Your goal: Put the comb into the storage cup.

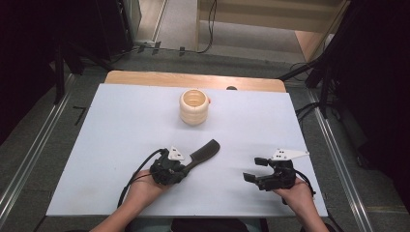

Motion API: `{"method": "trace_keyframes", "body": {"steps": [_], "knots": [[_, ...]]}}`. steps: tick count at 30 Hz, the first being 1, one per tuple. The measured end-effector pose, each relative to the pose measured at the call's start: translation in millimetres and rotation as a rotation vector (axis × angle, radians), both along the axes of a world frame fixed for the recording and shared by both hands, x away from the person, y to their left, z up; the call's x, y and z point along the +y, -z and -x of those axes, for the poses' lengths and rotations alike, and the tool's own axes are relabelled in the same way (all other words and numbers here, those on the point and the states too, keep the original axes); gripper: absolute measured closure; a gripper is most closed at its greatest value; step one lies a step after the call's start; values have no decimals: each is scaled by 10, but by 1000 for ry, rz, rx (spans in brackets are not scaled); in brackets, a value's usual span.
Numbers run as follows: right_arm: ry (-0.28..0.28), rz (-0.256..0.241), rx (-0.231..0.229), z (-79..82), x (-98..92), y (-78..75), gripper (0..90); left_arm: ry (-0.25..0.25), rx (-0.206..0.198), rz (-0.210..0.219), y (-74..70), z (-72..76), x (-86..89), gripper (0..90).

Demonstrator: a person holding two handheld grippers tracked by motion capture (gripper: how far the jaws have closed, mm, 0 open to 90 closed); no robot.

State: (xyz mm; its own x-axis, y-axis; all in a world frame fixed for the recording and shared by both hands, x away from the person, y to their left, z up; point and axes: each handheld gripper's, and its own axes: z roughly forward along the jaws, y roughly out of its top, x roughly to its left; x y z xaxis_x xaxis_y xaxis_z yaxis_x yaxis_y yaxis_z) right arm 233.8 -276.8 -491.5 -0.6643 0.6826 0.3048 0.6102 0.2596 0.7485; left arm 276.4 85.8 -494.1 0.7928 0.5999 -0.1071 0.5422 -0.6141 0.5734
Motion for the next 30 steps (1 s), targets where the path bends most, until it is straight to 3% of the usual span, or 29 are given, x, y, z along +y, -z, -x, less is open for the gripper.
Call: {"method": "trace_keyframes", "body": {"steps": [3, 12, 18, 24, 30], "knots": [[3, 1, 0, 1, -2, -3, 137, -7, 47, 39, -5, -56, 43, 730], [11, 1, -10, 6, -4, -28, 137, -1, 78, 71, -24, -93, 86, 730], [8, -6, -10, 7, -3, -35, 137, 4, 88, 116, -83, -97, 107, 730], [9, -9, -7, 8, 5, -37, 137, -1, 116, 196, -182, -126, 141, 730], [2, -16, -10, 12, 21, -53, 137, -3, 131, 246, -232, -147, 126, 730]]}}
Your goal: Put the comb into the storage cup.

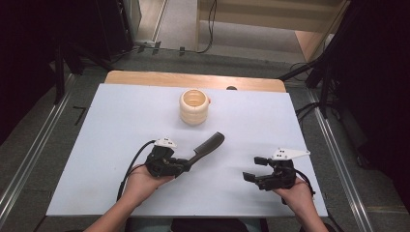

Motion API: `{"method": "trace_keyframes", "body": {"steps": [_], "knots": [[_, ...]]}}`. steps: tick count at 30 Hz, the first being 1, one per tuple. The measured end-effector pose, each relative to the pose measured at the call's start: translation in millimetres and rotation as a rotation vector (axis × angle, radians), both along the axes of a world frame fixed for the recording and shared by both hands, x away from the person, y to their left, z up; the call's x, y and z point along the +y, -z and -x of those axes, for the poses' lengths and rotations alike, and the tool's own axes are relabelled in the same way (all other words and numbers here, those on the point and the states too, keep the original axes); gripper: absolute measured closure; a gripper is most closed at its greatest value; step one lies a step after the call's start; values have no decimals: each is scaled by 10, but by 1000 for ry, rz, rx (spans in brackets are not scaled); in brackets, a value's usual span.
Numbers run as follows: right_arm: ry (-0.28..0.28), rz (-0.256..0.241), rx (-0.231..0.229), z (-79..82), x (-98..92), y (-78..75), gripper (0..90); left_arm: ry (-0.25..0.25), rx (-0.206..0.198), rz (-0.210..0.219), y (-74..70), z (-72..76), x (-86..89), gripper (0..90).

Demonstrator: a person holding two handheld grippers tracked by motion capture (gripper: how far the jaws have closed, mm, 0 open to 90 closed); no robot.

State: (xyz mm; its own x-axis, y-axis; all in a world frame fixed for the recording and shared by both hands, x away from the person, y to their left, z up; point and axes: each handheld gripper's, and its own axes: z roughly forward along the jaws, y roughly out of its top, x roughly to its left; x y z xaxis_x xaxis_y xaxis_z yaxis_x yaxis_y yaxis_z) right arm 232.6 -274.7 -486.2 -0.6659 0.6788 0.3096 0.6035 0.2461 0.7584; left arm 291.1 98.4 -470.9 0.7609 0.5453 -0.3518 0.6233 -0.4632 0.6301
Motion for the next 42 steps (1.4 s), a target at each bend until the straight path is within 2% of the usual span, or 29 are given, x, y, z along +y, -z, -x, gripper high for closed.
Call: {"method": "trace_keyframes", "body": {"steps": [3, 9, 12, 16, 19, 25, 31, 42], "knots": [[-3, 1, 2, 4, 9, -9, 137, 9, 22, 21, -17, -11, -38, 730], [-1, 1, 1, 4, 16, -15, 137, 10, 37, 52, -52, -61, -106, 730], [24, -17, 10, -1, 7, -29, 137, 11, 38, 55, -63, -78, -127, 729], [33, -32, 23, -6, -4, -45, 137, -4, 65, 101, -88, -137, -183, 730], [32, -28, 29, -4, 4, -60, 137, 2, 69, 103, -95, -160, -211, 729], [53, -47, 48, -4, 4, -96, 138, -2, 78, 140, -119, -238, -367, 730], [67, -47, 46, -9, 3, -122, 138, -10, 85, 161, -125, -290, -475, 730], [121, -47, 46, -30, 35, -212, 138, -65, 93, 232, -97, -369, -612, 729]]}}
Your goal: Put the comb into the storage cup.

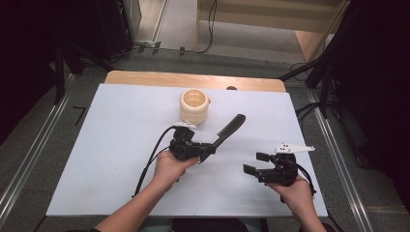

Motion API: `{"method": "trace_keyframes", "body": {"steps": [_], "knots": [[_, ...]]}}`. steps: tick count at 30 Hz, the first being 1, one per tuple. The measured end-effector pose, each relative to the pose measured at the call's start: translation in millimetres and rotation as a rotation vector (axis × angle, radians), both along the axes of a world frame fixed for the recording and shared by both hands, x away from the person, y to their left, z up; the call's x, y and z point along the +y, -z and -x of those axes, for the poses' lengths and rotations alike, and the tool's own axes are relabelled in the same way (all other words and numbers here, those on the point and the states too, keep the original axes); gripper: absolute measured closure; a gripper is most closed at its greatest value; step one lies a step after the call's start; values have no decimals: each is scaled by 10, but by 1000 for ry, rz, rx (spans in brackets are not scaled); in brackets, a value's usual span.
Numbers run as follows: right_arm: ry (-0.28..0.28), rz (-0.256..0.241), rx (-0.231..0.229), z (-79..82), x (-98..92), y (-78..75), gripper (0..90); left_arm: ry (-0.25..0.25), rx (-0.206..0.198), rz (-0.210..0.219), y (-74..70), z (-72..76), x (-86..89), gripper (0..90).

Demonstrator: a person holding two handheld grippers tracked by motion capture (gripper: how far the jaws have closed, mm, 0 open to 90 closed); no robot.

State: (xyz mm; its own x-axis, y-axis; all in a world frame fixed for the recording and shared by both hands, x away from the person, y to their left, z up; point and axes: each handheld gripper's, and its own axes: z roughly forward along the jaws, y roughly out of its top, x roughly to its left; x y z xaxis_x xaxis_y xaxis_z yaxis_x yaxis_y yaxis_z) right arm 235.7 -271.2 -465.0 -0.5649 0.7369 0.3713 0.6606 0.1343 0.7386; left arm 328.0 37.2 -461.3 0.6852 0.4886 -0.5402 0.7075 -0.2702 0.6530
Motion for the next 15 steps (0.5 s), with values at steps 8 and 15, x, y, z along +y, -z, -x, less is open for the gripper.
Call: {"method": "trace_keyframes", "body": {"steps": [8, 15], "knots": [[55, -11, 14, -105, 48, -86, 138, -41, 10, 35, 56, -22, -80, 729], [94, -14, 29, -207, 74, -135, 141, -70, -3, 54, 97, -18, -155, 730]]}}
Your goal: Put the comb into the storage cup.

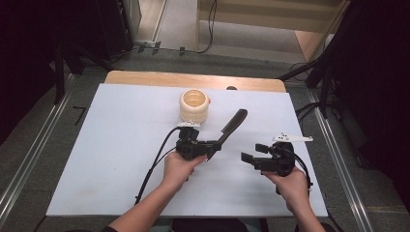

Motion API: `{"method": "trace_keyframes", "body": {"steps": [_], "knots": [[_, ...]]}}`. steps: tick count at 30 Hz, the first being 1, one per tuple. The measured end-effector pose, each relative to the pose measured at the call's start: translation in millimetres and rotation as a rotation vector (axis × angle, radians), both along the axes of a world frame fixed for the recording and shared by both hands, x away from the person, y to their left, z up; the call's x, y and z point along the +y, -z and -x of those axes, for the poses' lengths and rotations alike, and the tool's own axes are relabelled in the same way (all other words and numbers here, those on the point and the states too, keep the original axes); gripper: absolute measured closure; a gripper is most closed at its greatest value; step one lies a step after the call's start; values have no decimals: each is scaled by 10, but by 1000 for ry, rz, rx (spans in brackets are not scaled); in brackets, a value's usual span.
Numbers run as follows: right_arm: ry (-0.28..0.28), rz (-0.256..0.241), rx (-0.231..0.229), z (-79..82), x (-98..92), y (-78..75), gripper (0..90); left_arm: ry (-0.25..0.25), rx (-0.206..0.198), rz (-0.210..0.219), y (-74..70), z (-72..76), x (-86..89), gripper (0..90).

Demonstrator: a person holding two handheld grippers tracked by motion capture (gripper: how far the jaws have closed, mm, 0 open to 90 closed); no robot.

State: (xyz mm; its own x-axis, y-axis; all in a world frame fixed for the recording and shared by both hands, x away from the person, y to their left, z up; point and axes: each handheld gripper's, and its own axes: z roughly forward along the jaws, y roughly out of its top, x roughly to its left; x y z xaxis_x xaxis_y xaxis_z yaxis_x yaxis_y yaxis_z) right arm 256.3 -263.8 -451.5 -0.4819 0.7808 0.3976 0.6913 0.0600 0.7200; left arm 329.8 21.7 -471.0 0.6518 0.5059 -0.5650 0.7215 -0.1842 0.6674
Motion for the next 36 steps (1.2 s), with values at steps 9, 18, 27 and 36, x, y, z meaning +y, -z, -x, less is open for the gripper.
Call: {"method": "trace_keyframes", "body": {"steps": [9, 18, 27, 36], "knots": [[54, 3, -5, -116, 15, -19, 141, -37, -45, 31, 54, 24, -112, 730], [98, -4, -23, -199, 67, -67, 141, -78, -75, 66, 94, 29, -193, 730], [127, 3, -19, -308, 170, -135, 143, -101, -98, 88, 135, 54, -307, 730], [153, 2, -9, -442, 228, -143, 146, -108, -62, 109, 184, 36, -388, 729]]}}
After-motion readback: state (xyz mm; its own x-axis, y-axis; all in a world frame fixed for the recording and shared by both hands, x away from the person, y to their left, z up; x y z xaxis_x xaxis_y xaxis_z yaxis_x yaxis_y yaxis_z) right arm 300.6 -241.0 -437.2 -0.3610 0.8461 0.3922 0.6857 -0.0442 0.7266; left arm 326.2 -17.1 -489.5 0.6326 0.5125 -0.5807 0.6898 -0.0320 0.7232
